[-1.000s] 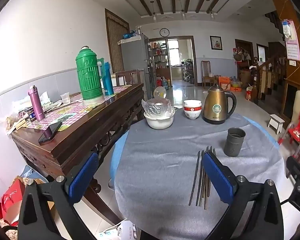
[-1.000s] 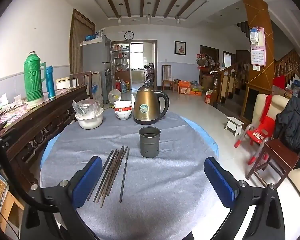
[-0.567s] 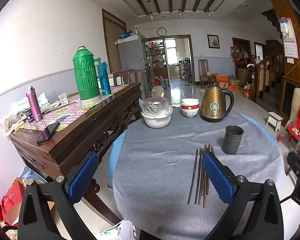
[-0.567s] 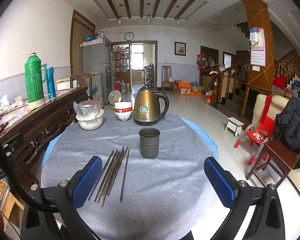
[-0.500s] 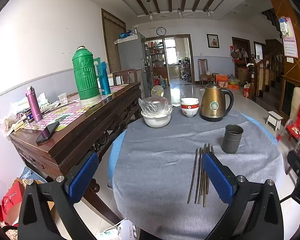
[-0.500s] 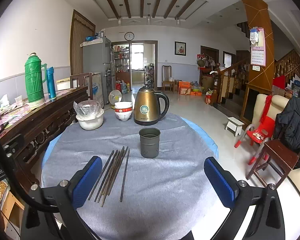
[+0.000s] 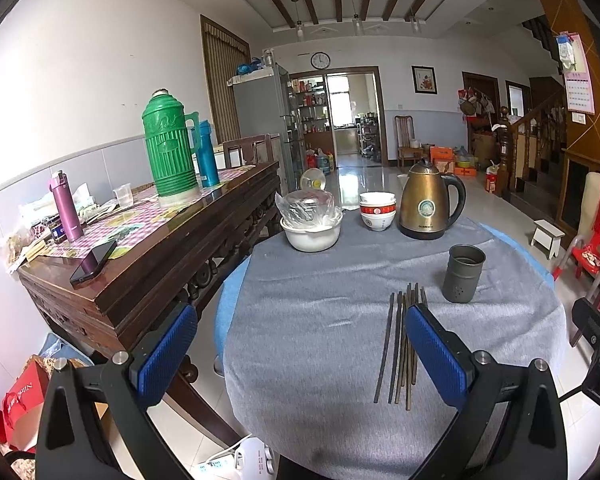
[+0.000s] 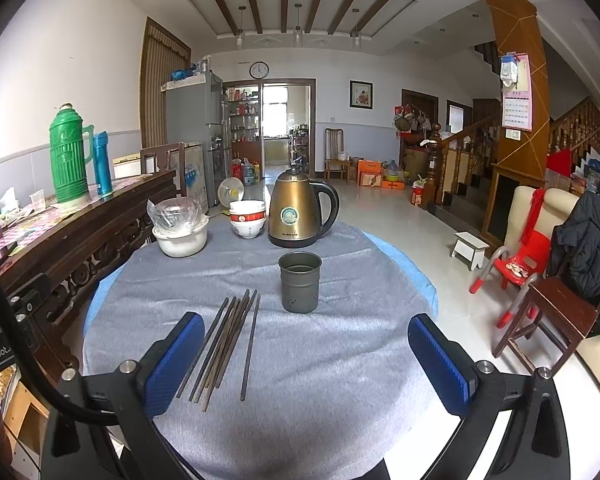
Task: Organize utensils
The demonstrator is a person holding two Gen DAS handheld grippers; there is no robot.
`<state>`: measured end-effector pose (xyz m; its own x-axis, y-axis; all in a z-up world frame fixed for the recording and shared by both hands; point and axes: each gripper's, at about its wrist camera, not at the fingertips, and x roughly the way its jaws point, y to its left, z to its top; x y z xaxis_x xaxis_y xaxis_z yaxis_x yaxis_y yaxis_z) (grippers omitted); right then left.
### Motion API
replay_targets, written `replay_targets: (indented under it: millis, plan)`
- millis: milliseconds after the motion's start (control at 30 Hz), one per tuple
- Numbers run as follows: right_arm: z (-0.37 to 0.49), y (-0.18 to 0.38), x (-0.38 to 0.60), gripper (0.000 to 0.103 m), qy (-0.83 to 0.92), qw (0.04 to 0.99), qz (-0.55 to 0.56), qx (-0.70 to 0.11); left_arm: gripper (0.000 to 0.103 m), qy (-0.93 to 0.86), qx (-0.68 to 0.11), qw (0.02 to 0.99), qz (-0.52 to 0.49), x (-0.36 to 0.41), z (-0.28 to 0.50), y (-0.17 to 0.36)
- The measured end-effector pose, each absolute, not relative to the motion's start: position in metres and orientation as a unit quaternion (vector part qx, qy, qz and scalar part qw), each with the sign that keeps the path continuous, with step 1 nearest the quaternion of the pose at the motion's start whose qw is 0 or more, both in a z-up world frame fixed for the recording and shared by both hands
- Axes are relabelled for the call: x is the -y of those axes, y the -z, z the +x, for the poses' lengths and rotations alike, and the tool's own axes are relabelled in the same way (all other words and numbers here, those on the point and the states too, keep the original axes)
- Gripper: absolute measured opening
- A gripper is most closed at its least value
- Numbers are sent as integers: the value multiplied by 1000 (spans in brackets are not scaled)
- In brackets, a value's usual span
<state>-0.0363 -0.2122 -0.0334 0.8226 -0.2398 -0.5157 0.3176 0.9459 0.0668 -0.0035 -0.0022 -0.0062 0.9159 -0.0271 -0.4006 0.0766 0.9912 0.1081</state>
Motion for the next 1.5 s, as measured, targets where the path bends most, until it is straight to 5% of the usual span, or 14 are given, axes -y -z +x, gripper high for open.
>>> replay_targets:
  millis: [933,1500]
  plan:
    - [-21,48,218,103,134,949,76,-275,103,28,-275,958,73,17,20,21]
    - [67,97,256,103,61,923,137,-356,103,11,-350,931,101,13,107,77]
